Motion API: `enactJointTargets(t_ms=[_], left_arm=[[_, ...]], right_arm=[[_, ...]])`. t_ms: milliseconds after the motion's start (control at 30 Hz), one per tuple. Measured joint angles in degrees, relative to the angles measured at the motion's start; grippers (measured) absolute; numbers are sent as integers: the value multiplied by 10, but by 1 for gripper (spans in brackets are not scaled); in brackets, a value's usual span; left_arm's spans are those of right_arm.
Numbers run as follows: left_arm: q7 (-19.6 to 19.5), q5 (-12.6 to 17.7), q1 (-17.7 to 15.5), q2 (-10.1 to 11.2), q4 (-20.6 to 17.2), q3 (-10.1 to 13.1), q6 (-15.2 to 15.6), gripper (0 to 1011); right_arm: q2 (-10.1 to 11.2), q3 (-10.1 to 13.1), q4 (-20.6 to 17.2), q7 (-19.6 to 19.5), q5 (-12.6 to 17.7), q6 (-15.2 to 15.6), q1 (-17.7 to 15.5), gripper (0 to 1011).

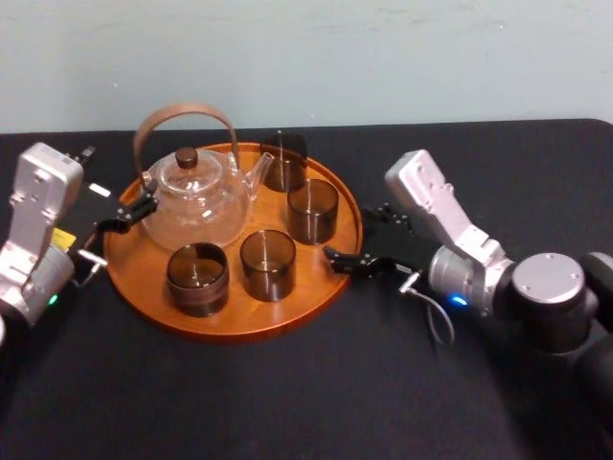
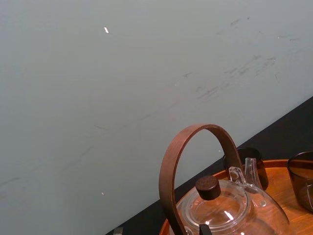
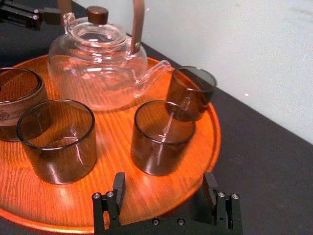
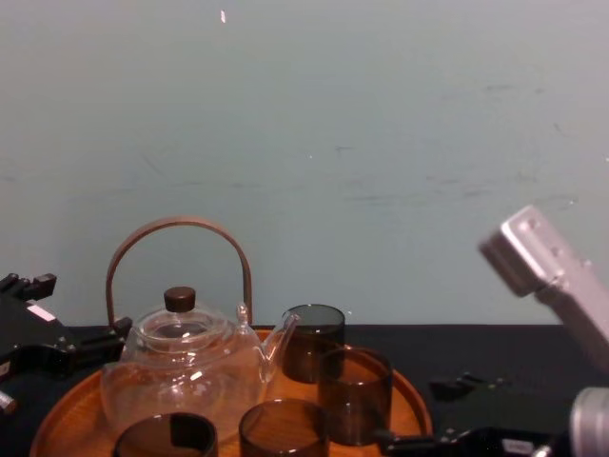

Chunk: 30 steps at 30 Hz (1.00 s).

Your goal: Pick up the glass from the table and place it on the tray.

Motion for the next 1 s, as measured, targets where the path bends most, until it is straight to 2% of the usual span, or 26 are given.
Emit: enactJointTargets(t_ms=[233, 467, 733, 1000], left_arm=[[0, 0, 0, 0, 0, 0, 0, 1010], [0, 0, 0, 0, 0, 0, 0, 1009], [0, 0, 0, 0, 0, 0, 0, 1010], [0, 0, 0, 0, 0, 0, 0, 1010]], right_arm=[[33, 31, -67, -20, 12, 7, -42, 1002], [54, 63, -100, -38, 20, 10, -68, 1002], [61, 96, -108, -58, 23, 9, -81, 1002], [54, 119, -92, -81, 17, 3, -78, 1002]])
